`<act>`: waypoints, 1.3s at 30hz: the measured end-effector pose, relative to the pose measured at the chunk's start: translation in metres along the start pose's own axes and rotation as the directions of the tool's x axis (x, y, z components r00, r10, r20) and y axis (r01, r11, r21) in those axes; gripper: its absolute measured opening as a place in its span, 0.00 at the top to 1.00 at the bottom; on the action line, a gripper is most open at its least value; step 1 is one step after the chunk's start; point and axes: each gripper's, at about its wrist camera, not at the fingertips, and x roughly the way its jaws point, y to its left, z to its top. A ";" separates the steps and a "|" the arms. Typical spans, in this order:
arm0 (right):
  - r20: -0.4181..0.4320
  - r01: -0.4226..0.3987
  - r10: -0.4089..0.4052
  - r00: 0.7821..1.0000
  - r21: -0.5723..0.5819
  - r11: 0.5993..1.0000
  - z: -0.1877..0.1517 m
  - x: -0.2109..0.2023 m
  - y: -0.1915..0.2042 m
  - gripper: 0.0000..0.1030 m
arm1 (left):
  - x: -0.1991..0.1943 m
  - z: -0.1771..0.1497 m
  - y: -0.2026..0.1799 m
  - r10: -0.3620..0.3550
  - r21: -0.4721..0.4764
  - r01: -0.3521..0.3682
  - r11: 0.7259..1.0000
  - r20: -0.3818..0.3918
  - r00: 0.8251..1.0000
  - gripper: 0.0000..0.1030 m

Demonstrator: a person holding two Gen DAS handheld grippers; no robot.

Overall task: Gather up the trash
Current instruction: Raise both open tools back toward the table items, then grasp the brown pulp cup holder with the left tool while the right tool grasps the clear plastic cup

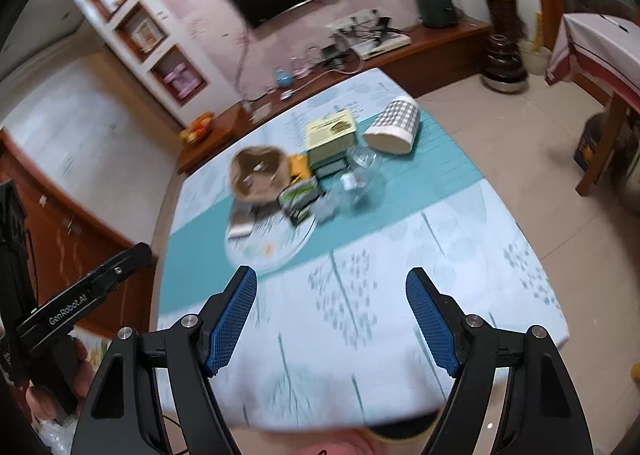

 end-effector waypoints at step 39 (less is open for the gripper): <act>-0.064 0.086 -0.069 0.996 0.307 0.948 0.085 0.263 -0.028 0.81 | 0.240 0.091 0.050 -0.092 0.012 0.096 0.995 -0.196 0.976 0.90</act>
